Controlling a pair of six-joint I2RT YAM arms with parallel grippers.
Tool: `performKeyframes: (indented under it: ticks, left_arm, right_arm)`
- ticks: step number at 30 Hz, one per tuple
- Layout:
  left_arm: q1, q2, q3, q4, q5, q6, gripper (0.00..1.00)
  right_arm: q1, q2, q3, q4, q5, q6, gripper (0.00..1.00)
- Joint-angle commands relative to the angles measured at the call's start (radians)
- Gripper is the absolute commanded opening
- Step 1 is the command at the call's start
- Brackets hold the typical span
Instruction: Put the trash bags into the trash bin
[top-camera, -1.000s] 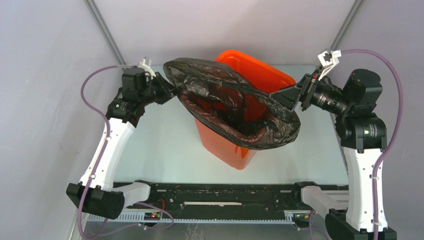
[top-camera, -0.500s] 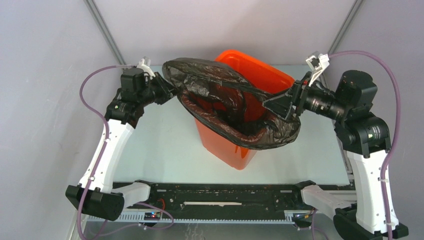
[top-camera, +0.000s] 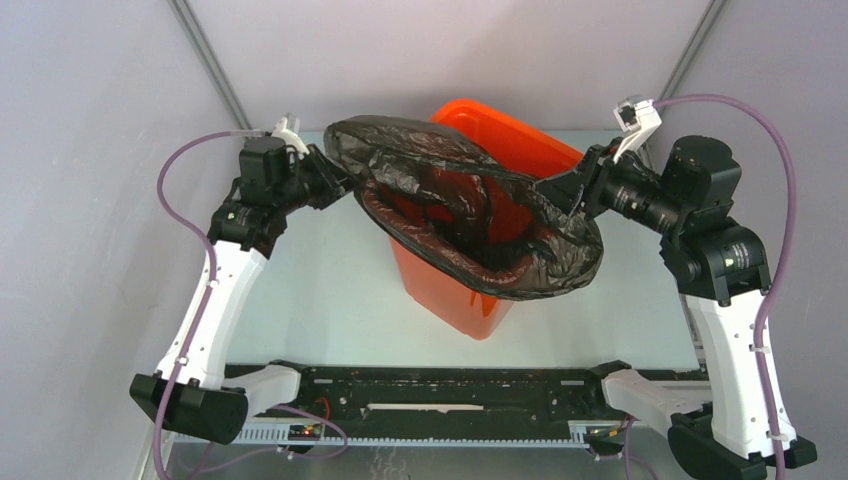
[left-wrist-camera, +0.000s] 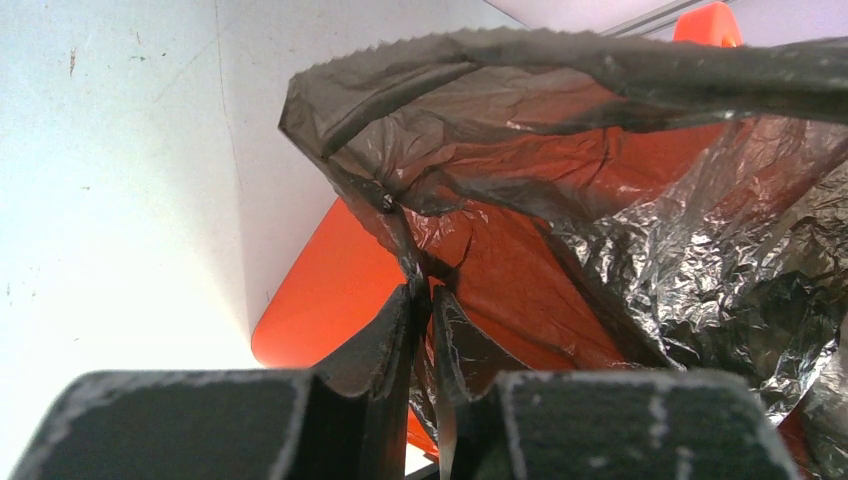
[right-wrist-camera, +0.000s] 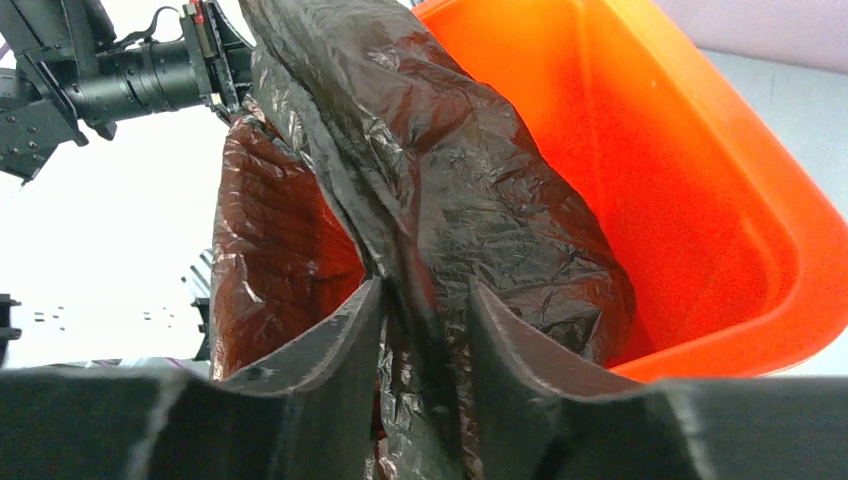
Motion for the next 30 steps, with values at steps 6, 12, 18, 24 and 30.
performKeyframes:
  ticks: [6, 12, 18, 24, 30]
  left_arm:
    - [-0.003, -0.019, 0.011, 0.000, 0.021, -0.004, 0.15]
    - [-0.005, -0.017, 0.007, -0.005, 0.031, -0.025, 0.14]
    - [-0.017, -0.035, 0.000, -0.004, 0.036, -0.040, 0.14]
    - [-0.020, -0.030, -0.002, -0.003, 0.043, -0.041, 0.14]
    - [-0.025, -0.032, -0.002, -0.002, 0.041, -0.040, 0.13]
  right_arm:
    - [-0.068, -0.046, -0.095, 0.175, 0.015, 0.128, 0.00]
    - [-0.240, -0.051, -0.148, 0.257, 0.073, 0.225, 0.00]
    - [-0.313, 0.014, -0.141, 0.288, 0.087, 0.185, 0.00]
    - [-0.344, 0.099, -0.121, 0.319, 0.094, 0.169, 0.00]
    - [-0.380, 0.161, -0.149, 0.383, 0.051, 0.181, 0.00]
